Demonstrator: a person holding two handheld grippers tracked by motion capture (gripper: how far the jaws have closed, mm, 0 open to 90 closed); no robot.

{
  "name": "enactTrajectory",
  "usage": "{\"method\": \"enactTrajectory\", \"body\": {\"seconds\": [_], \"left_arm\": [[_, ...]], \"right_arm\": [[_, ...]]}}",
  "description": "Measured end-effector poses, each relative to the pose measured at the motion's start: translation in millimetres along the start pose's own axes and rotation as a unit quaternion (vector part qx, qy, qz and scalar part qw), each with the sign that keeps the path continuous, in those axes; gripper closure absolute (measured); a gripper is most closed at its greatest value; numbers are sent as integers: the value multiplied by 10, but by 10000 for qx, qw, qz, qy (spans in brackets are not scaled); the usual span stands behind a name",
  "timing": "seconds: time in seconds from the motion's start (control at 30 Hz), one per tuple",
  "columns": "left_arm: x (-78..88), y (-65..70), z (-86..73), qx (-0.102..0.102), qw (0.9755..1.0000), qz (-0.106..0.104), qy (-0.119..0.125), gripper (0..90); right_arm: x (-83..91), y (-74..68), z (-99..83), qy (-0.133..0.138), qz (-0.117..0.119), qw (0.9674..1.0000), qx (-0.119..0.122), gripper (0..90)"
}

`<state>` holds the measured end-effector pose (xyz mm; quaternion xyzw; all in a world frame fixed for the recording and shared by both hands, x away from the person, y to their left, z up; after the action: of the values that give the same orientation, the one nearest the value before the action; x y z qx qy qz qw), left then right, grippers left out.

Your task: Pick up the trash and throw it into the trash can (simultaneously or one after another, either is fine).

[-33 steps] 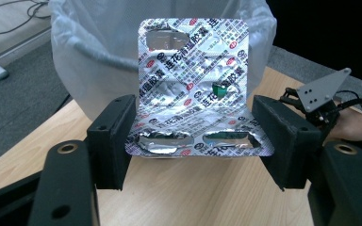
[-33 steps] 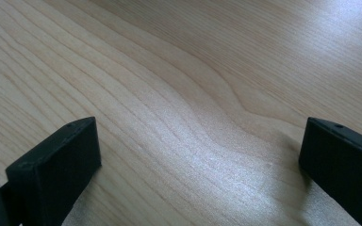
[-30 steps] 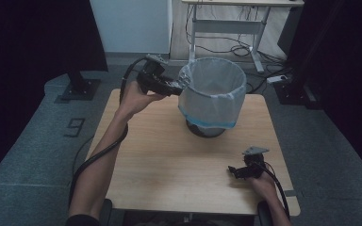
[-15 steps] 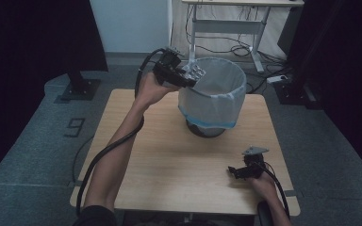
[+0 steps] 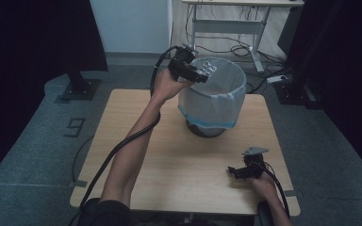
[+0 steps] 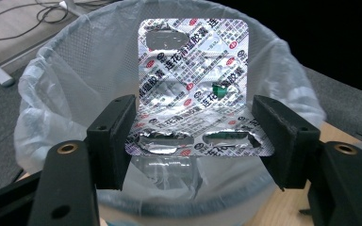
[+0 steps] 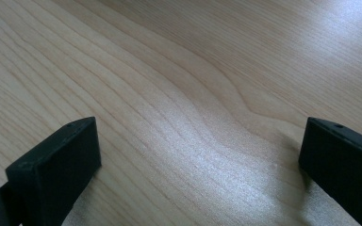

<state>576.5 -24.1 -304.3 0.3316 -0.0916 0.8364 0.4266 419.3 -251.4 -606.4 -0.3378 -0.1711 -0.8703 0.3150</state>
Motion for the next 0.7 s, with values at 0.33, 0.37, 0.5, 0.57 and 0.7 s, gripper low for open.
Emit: {"method": "enactTrajectory", "body": {"seconds": [0.33,0.37,0.5,0.57,0.7], "left_arm": [[-283,-38,-8,70,9999,84,-70,337],[-319,-46,-17,67,9999,99,-104,338],[-422,-65,-48,72,9996,163,-209,337],[-459,-75,-63,71,9994,212,-261,337],[-540,-107,-96,139,9987,311,-368,270]], "right_arm": [[1,-1,0,-5,-4,10000,21,0],[1,-1,0,-6,-1,10000,23,0],[-1,-4,2,0,11,10000,31,0],[-1,-4,2,-1,9,10000,34,0],[-2,-5,2,0,12,10000,38,0]]}}
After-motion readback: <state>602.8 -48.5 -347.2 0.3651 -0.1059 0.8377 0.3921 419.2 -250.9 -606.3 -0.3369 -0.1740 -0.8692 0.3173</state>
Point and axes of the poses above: each handheld gripper's, and its own axes: x roughly backward along the jaws, z roughly out of its top, y roughly to its right, the point moved 7 cm from there along -x, roughly forward along the jaws, and after that the axes turned 7 degrees about x, right-handed, at the moved point
